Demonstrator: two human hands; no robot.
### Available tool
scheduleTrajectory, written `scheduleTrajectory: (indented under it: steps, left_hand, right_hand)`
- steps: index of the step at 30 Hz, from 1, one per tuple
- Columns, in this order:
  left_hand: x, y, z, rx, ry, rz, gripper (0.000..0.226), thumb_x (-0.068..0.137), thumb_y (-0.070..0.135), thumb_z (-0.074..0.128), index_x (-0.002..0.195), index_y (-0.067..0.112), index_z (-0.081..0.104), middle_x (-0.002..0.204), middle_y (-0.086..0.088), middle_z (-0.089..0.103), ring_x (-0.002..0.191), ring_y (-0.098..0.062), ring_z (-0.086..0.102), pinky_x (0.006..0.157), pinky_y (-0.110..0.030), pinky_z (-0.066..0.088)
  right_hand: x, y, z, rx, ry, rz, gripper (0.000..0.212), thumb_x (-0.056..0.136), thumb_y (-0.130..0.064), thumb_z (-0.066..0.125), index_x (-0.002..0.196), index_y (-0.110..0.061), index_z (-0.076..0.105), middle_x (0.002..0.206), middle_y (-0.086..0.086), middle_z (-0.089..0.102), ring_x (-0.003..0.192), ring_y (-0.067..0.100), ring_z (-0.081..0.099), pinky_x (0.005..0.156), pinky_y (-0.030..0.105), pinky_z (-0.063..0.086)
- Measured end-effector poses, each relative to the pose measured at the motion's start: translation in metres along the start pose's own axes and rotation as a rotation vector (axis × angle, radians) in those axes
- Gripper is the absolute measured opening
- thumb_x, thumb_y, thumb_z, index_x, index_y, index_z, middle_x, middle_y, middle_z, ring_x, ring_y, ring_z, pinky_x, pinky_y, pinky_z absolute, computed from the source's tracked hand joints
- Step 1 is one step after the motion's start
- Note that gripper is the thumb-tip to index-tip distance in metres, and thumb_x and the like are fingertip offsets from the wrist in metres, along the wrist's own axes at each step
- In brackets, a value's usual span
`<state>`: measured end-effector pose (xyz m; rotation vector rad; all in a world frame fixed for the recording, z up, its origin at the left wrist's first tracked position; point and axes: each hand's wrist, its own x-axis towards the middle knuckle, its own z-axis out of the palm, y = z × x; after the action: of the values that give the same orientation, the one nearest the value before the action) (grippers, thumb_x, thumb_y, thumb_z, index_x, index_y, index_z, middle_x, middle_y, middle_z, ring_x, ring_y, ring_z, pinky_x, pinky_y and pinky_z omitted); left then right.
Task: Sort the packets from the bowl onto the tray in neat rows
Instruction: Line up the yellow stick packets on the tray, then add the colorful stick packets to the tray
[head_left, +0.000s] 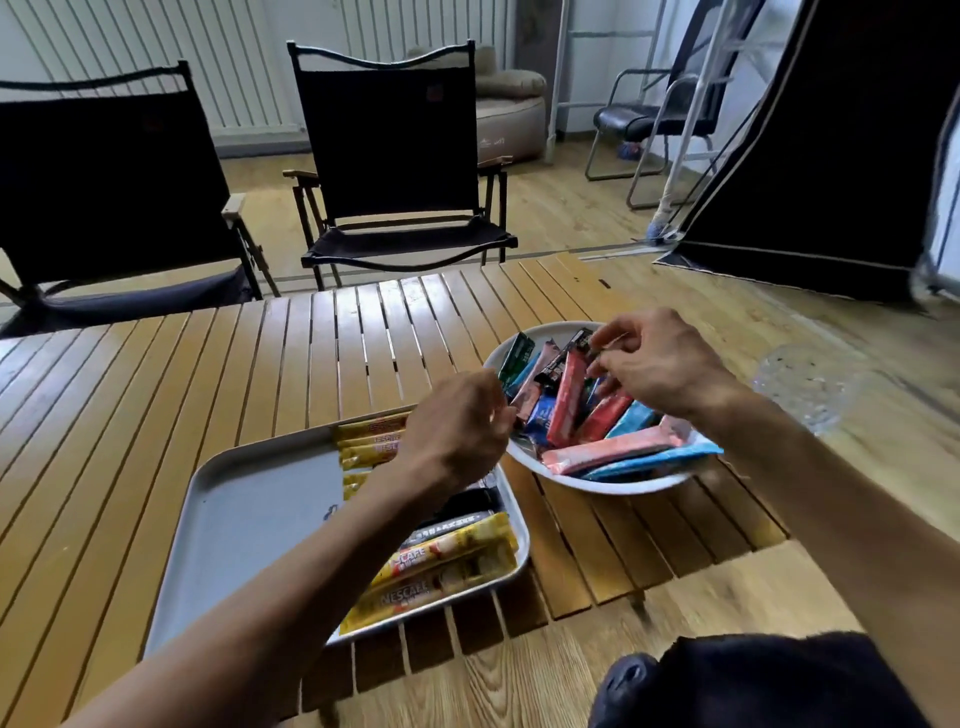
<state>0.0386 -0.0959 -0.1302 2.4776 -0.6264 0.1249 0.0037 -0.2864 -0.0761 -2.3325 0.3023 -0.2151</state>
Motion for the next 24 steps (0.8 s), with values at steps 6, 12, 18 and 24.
scheduleTrajectory:
  steps: [6,12,18,24]
  left_hand:
    - [0.052,0.036,0.037,-0.208,0.023,-0.091,0.016,0.087,0.021,0.063,0.100,0.011,0.061,0.104,-0.007,0.064,0.091,-0.018,0.058,0.073,-0.029,0.054]
    - [0.072,0.043,0.050,-0.073,-0.165,-0.196,0.024,0.081,0.034,0.069,0.076,0.012,0.061,0.076,-0.005,0.066,0.072,-0.020,0.065,0.066,-0.034,0.057]
    - [0.076,0.032,0.039,-0.250,-0.257,-0.288,0.022,0.081,0.023,0.070,0.096,0.007,0.066,0.081,-0.006,0.065,0.068,-0.016,0.059,0.055,-0.025,0.049]
    - [0.069,0.034,0.026,-0.442,-0.159,-0.372,0.005,0.085,0.009,0.061,0.087,0.005,0.063,0.074,-0.005,0.060,0.071,-0.020,0.062,0.057,-0.025,0.051]
  right_hand:
    - [-0.008,0.032,-0.017,-0.549,-0.482,-0.060,0.030,0.087,-0.013,0.067,0.116,-0.018,0.060,0.111,-0.003,0.060,0.104,0.016,0.057,0.089,0.031,0.051]
    - [-0.008,0.045,-0.004,-0.681,-0.548,-0.160,0.035,0.080,-0.009,0.066,0.099,-0.033,0.050,0.100,-0.006,0.056,0.094,0.017,0.056,0.078,0.028,0.046]
    - [-0.003,0.050,-0.027,-0.488,-0.445,-0.065,0.033,0.088,-0.009,0.064,0.112,-0.027,0.053,0.105,-0.002,0.059,0.092,0.014,0.061,0.083,0.030,0.055]
    - [0.018,0.047,-0.031,-0.133,-0.182,0.193,0.010,0.091,-0.010,0.057,0.101,-0.008,0.056,0.090,0.012,0.064,0.074,0.023,0.066,0.063,0.032,0.057]
